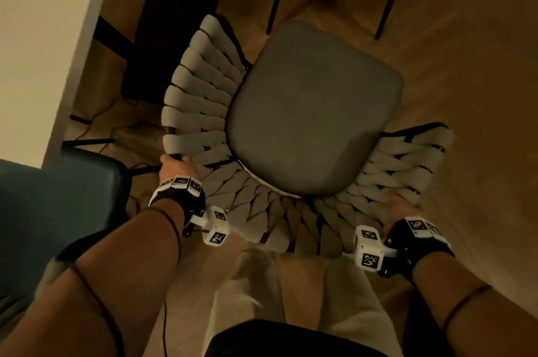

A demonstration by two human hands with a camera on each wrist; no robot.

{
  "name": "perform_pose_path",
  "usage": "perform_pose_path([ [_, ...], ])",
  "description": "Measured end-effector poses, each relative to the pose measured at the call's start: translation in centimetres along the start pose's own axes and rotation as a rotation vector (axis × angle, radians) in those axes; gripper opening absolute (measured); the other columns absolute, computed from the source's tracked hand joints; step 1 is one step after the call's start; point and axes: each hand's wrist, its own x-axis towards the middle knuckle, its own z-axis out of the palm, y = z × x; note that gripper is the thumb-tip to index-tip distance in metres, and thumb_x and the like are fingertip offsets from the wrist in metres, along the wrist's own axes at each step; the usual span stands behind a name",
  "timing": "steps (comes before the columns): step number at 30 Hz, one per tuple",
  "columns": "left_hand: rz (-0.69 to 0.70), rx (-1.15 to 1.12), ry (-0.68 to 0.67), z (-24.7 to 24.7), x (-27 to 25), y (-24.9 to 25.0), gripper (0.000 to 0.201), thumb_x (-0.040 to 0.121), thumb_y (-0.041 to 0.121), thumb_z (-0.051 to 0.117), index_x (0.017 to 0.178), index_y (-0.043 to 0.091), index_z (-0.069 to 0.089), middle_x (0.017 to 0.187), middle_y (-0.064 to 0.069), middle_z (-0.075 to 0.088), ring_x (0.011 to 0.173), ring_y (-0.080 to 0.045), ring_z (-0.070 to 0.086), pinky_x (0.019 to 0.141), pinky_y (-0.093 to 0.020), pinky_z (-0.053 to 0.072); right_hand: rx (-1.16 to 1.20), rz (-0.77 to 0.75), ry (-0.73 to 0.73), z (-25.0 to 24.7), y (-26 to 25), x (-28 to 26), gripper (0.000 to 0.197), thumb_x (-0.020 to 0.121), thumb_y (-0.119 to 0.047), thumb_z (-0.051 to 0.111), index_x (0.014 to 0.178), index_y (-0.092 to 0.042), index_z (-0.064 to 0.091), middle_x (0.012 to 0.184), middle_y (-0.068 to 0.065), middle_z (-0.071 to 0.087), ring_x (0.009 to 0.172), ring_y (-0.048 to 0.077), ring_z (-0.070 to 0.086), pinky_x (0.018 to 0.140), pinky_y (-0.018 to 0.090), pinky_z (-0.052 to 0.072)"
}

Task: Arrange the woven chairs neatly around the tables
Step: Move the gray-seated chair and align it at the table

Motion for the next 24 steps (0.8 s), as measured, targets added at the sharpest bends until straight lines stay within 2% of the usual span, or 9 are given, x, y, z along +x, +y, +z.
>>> perform_pose_path([
  [3,-0.111,-0.014,0.002,0.8,-1.3,-0.4,0.040,0.098,0.021,0.043,0.133,0.001,0.038,0.131,-0.027,0.053,0.117,-0.045,0.053,0.086,-0.048,0.042,0.293,0.006,-0.005,-2.6,-1.6,1.7,0.060,0.091,-0.033,0.063,0.144,-0.014,0.042,0.145,0.007,0.049,0.129,0.029,0.051,0.063,0.026,0.045],
  [5,-0.180,-0.033,0.014,1.6,-2.7,-0.8,0.042,0.099,0.020,0.044,0.135,0.000,0.037,0.133,-0.027,0.051,0.119,-0.044,0.052,0.093,-0.049,0.042,0.361,-0.004,-0.023,-4.5,-3.5,1.9,0.057,0.091,-0.035,0.062,0.141,-0.012,0.044,0.141,0.010,0.052,0.125,0.032,0.054,0.060,0.025,0.042],
  [7,-0.239,-0.069,0.027,2.7,-4.2,-1.2,0.045,0.099,0.021,0.044,0.137,-0.001,0.036,0.135,-0.027,0.050,0.121,-0.045,0.050,0.095,-0.049,0.041,0.302,-0.044,0.020,-6.7,-5.5,1.8,0.050,0.089,-0.040,0.063,0.130,-0.015,0.049,0.125,0.015,0.060,0.107,0.035,0.061,0.058,0.030,0.042],
  [11,-0.352,-0.154,0.028,5.1,-7.7,-2.1,0.047,0.097,0.021,0.045,0.138,-0.001,0.036,0.136,-0.027,0.048,0.122,-0.045,0.049,0.097,-0.049,0.040,0.250,-0.199,0.060,-10.2,-9.4,2.7,0.051,0.087,-0.044,0.063,0.132,-0.023,0.051,0.122,0.004,0.061,0.078,0.028,0.055,0.064,0.032,0.043],
  [15,-0.446,-0.254,0.015,6.7,-10.2,-2.1,0.046,0.097,0.022,0.046,0.136,-0.001,0.038,0.134,-0.027,0.051,0.119,-0.044,0.052,0.094,-0.047,0.041,0.362,-0.322,0.033,-11.8,-11.5,3.1,0.077,0.060,-0.056,0.070,0.130,-0.028,0.055,0.121,0.008,0.067,0.094,0.032,0.065,0.089,0.050,0.054],
  [16,-0.463,-0.281,0.008,6.8,-10.5,-2.1,0.046,0.097,0.022,0.046,0.136,-0.001,0.038,0.133,-0.028,0.051,0.119,-0.044,0.052,0.093,-0.046,0.041,0.366,-0.342,0.025,-12.1,-11.7,2.9,0.073,0.063,-0.055,0.070,0.129,-0.029,0.056,0.120,0.008,0.068,0.096,0.032,0.065,0.091,0.051,0.053],
  [19,-0.490,-0.337,-0.007,6.6,-10.5,-2.1,0.049,0.096,0.025,0.049,0.136,-0.001,0.036,0.133,-0.028,0.050,0.119,-0.044,0.052,0.092,-0.046,0.041,0.261,-0.374,0.029,-12.5,-11.4,2.7,0.063,0.086,-0.054,0.059,0.141,-0.028,0.045,0.124,-0.001,0.058,0.102,0.023,0.055,0.092,0.040,0.046],
  [21,-0.481,-0.398,0.025,6.1,-10.2,-2.0,0.054,0.094,0.030,0.054,0.134,0.001,0.034,0.131,-0.027,0.052,0.118,-0.045,0.053,0.091,-0.046,0.042,0.172,-0.345,0.047,-12.3,-10.6,2.5,0.079,0.083,-0.076,0.046,0.145,-0.027,0.041,0.131,-0.002,0.054,0.108,0.024,0.052,0.095,0.042,0.042],
  [24,-0.391,-0.447,0.115,5.4,-9.1,-1.5,0.055,0.093,0.035,0.057,0.133,0.004,0.035,0.127,-0.023,0.055,0.115,-0.044,0.055,0.091,-0.046,0.044,0.106,-0.262,0.071,-10.8,-9.9,2.6,0.118,0.059,-0.100,0.023,0.146,-0.022,0.040,0.145,0.015,0.049,0.121,0.037,0.053,0.099,0.052,0.043],
])
